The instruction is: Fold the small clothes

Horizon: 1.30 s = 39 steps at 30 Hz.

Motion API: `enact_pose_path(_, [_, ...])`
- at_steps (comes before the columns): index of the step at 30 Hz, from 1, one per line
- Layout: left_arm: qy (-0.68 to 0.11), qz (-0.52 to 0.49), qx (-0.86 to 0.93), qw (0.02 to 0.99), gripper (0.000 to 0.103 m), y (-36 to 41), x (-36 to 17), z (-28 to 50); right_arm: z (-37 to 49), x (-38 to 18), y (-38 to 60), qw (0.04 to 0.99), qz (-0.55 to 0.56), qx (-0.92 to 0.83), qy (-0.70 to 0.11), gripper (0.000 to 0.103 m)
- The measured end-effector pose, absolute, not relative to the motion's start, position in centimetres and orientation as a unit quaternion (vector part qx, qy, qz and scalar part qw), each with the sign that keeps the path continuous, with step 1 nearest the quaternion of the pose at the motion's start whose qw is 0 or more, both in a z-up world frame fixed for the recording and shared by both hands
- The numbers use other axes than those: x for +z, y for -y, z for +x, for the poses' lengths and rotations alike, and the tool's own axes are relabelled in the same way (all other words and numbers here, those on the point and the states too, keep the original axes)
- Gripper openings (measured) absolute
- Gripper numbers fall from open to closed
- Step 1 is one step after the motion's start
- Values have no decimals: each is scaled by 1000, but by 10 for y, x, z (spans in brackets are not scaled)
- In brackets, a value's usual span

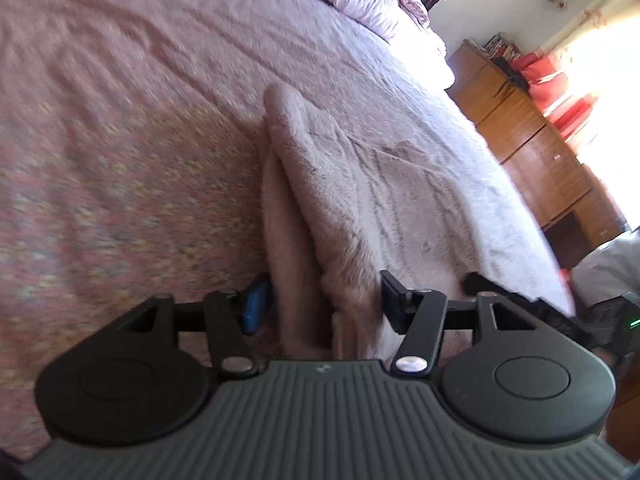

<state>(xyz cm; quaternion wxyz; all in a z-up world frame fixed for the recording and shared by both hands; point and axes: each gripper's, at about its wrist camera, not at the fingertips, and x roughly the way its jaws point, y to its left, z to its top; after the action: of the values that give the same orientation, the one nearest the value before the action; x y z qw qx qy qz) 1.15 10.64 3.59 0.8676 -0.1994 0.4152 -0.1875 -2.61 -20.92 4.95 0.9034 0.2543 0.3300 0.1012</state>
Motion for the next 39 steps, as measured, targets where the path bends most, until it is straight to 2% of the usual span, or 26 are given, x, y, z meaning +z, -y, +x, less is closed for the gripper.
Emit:
enact_pose_path(6, [-401, -163, -151, 889, 65, -100, 39, -20, -61, 57, 203, 916, 202, 88, -335, 91])
enact_pose_path(8, [-398, -152, -135, 895, 79, -98, 40, -28, -71, 59, 204, 918, 194, 82, -336, 93])
enact_pose_path(10, [-394, -139, -121, 901, 82, -97, 41, -39, -79, 59, 203, 918, 192, 74, -339, 94])
enact_pose_path(17, [-390, -78, -81, 914, 83, -83, 33, -67, -92, 48, 187, 918, 156, 65, -360, 94])
enact_pose_path(32, [-417, -6, -44, 908, 83, -39, 4, -59, -93, 31, 153, 929, 62, 5, -364, 94])
enact_pose_path(35, [-417, 0, -33, 908, 86, -36, 3, -59, -90, 24, 155, 926, 65, -21, -370, 94])
enact_pose_path(39, [-424, -7, -18, 906, 92, -36, 0, -57, -89, 15, 158, 926, 76, -19, -368, 102])
